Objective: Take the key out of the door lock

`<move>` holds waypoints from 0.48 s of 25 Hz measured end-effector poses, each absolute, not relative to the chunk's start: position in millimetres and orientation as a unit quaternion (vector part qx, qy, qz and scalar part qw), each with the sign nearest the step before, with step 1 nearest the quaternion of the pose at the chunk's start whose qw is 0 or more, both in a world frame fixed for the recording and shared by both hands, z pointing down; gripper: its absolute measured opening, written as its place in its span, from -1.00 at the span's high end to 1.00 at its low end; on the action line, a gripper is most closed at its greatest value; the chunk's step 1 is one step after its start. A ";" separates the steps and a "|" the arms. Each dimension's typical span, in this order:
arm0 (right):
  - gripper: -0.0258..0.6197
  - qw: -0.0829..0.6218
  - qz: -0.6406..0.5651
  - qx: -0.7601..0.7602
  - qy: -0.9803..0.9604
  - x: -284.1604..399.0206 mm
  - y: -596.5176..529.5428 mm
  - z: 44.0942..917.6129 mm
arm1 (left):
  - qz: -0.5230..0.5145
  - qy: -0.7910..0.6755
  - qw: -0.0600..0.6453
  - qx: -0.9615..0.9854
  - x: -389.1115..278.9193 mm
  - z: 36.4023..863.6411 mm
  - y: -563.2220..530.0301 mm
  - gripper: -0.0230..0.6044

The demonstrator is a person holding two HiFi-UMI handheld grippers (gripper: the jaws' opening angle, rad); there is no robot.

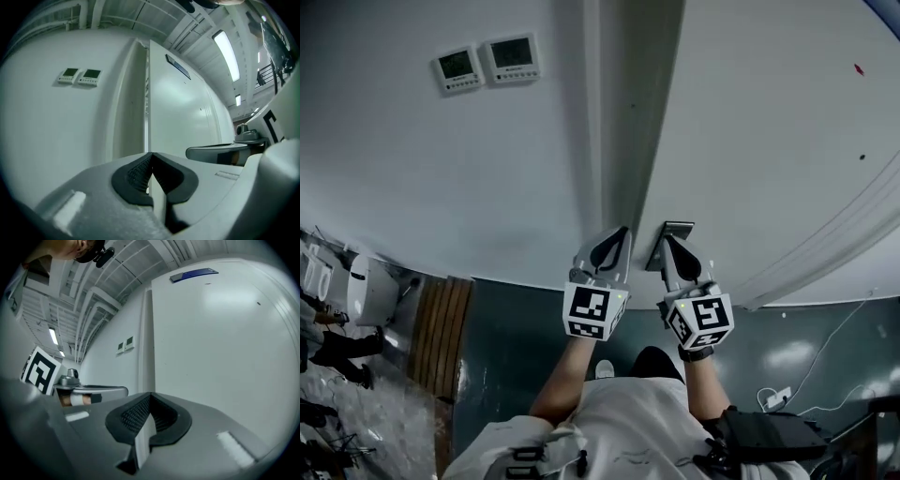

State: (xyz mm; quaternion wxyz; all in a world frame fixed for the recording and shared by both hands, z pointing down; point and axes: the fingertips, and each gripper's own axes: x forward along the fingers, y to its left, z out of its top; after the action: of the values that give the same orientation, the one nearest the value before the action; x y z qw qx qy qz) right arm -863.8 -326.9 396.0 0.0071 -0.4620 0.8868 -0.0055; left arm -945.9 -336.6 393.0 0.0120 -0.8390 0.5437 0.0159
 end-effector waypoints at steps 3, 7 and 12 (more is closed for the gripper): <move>0.90 0.006 -0.020 -0.490 0.872 -843.6 -331.8 406.8 | 0.000 0.528 0.011 -0.849 -931.9 403.1 -354.9 0.92; 0.90 0.006 -0.031 -0.502 0.864 -829.4 -335.2 418.2 | -0.015 0.504 -0.008 -0.864 -917.0 422.8 -373.5 0.87; 0.90 -0.010 -0.066 -0.517 0.854 -806.6 -335.9 448.7 | -0.022 0.479 -0.038 -0.877 -903.7 443.5 -392.6 0.34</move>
State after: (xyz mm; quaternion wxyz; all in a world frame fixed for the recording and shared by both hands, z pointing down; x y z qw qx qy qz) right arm -806.6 -335.9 448.7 -0.0104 -0.5165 0.8537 -0.0658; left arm -903.7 -392.6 443.5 -0.0379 -0.8767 0.4791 -0.0219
